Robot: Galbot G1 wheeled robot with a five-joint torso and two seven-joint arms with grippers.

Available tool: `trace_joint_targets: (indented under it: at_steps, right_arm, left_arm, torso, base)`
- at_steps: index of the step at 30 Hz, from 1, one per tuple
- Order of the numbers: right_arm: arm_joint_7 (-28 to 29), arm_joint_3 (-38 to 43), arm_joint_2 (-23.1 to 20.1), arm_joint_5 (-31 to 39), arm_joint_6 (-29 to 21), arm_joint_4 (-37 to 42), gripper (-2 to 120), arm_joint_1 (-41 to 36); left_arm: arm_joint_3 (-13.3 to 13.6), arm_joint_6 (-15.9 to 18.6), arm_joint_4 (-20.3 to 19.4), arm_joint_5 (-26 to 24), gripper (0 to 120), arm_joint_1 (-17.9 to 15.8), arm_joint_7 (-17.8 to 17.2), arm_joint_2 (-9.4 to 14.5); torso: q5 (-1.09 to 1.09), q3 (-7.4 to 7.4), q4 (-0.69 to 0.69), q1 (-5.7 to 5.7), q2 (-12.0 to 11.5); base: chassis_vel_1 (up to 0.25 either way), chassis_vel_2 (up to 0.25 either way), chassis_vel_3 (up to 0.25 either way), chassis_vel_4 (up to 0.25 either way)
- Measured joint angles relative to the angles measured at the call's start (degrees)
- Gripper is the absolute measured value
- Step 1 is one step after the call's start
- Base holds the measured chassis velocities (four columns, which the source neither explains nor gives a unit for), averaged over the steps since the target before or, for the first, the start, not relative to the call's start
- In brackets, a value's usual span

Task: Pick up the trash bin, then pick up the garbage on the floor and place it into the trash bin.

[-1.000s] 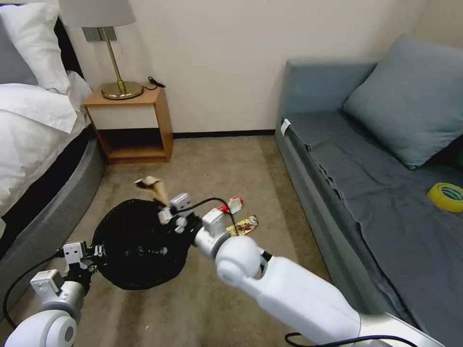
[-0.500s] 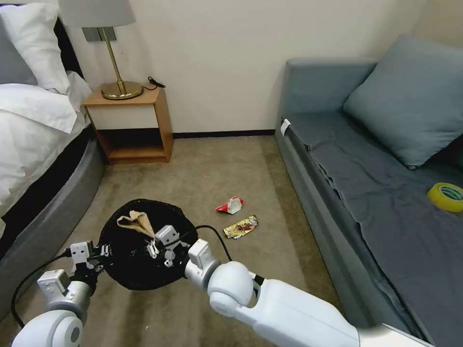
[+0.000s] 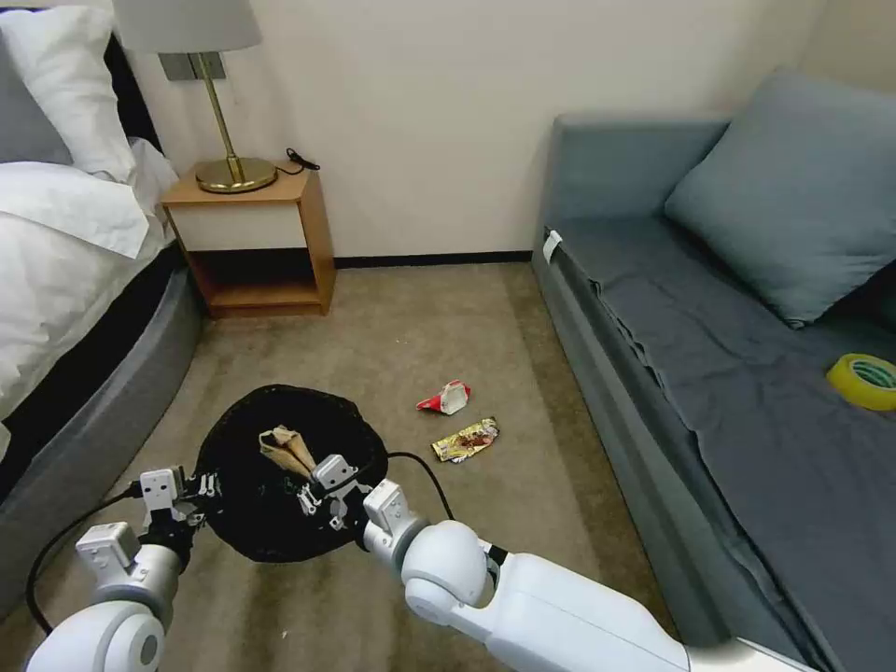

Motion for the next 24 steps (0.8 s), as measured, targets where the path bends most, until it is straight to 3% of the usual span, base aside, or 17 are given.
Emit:
trace_joint_targets:
  at_steps: [10, 13, 16, 24]
  right_arm:
    - [1.41, 0.5, -0.13, -0.23, -0.01, 1.01, 73, -0.34]
    - [2.12, 1.26, -0.23, -1.28, 0.87, 1.47, 79, -0.61]
    - [4.31, 3.78, -1.1, -5.4, 3.62, 2.43, 94, -1.56]
    - [7.99, 10.88, -4.29, -14.82, 6.07, 5.72, 100, -7.2]
  left_arm:
    - [0.15, 0.01, -0.17, -0.21, 1, 0.03, 0.04, 0.28]
    - [0.12, 0.01, -0.14, -0.23, 1, 0.02, 0.04, 0.31]
    - [-0.03, 0.01, -0.1, -0.33, 1, -0.01, 0.03, 0.32]
    - [-0.1, 0.0, 0.06, -0.36, 1, -0.39, 0.03, 0.27]
  torso:
    - [0.0, 0.0, 0.0, 0.0, 0.0]
    - [0.0, 0.0, 0.0, 0.0, 0.0]
    - [0.0, 0.0, 0.0, 0.0, 0.0]
    - [0.01, 0.0, 0.0, 0.0, 0.0]
  base:
    - [0.0, 0.0, 0.0, 0.0]
    - [0.0, 0.0, 0.0, 0.0]
    - [0.0, 0.0, 0.0, 0.0]
    - [0.0, 0.0, 0.0, 0.0]
